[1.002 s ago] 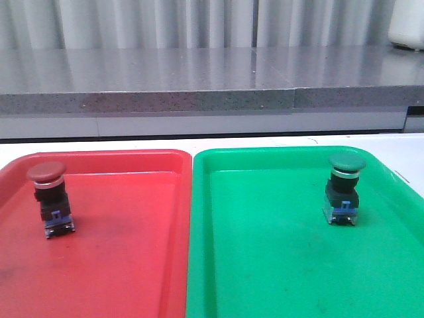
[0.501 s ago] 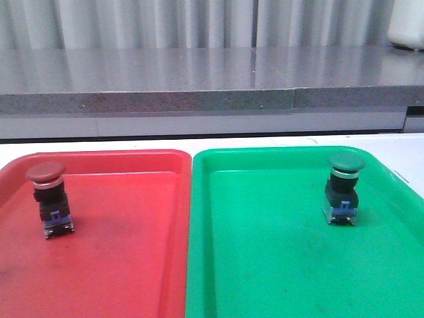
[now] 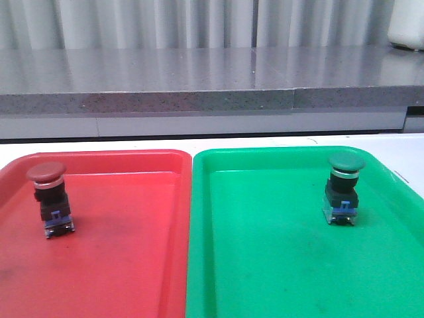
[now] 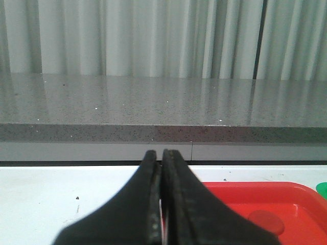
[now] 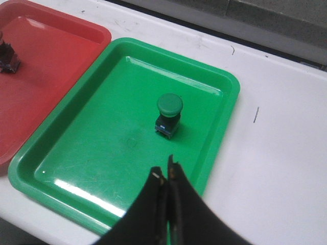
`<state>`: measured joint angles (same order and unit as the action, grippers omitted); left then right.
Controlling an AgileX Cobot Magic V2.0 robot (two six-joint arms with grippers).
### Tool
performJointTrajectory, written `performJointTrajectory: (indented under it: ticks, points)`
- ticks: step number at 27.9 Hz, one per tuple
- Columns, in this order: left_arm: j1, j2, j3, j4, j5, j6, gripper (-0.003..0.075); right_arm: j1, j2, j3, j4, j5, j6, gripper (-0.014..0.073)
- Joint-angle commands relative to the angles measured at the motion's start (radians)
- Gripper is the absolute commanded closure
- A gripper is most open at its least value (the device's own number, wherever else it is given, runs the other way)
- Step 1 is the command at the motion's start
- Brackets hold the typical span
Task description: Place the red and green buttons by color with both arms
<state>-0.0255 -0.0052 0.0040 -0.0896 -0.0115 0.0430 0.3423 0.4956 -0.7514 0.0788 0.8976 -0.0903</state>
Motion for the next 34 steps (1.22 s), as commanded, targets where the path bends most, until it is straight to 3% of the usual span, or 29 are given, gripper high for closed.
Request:
performJointTrajectory:
  ticks: [1,34]
  points:
    - [0.001,-0.017,0.025,0.006,-0.081,-0.036,0.074,0.001,0.003,-0.022,-0.003,-0.066,-0.007,0.0701]
    - [0.001,-0.017,0.025,0.047,-0.079,-0.061,0.074,0.0,0.003,-0.019,-0.003,-0.067,-0.007,0.0701]
